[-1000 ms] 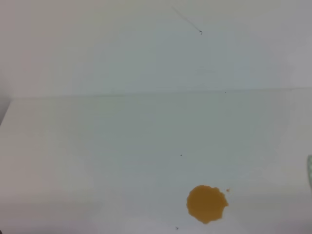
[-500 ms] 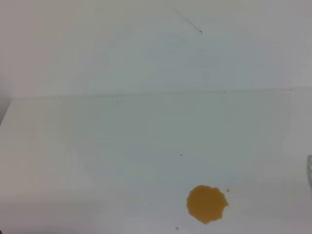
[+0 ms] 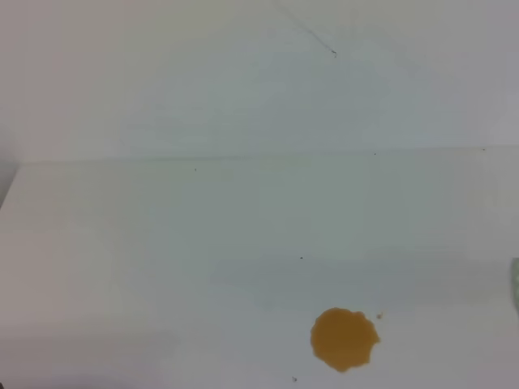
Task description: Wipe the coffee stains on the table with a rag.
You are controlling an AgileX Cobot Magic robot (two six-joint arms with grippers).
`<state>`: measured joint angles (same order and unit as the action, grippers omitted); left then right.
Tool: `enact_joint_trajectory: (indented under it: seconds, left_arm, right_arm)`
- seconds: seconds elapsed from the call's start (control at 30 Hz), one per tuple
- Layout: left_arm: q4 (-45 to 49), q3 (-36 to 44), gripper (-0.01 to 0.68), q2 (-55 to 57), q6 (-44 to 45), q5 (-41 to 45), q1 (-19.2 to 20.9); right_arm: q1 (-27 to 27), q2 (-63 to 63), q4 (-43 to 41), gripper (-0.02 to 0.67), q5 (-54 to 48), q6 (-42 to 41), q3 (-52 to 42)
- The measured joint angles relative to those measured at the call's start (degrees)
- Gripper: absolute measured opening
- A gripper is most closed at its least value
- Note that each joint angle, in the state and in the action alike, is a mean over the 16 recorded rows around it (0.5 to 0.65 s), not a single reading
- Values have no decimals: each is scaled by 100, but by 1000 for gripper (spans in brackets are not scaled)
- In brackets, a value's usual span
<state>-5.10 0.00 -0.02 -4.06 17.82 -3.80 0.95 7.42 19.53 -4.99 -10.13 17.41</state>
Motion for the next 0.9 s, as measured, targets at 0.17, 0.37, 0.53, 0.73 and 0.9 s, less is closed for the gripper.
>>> enact_joint_trajectory:
  seconds: [0.17, 0.37, 0.53, 0.73, 0.9]
  left_arm:
    - [0, 0, -3, 0, 0, 0, 0]
    - [0, 0, -3, 0, 0, 0, 0]
    - [0, 0, -3, 0, 0, 0, 0]
    - [0, 0, -3, 0, 0, 0, 0]
    - [0, 0, -3, 0, 0, 0, 0]
  right_arm:
    - [0, 871, -136, -3, -945, -789, 751]
    - [0, 1867, -176, -3, -2058, -1287, 1480]
    - [-4, 2453, -196, -3, -2736, -1377, 1970]
    - [-58, 3026, -361, -3, -3472, -1397, 2508]
    - [-157, 3572, -549, -3, -4014, -1355, 2919]
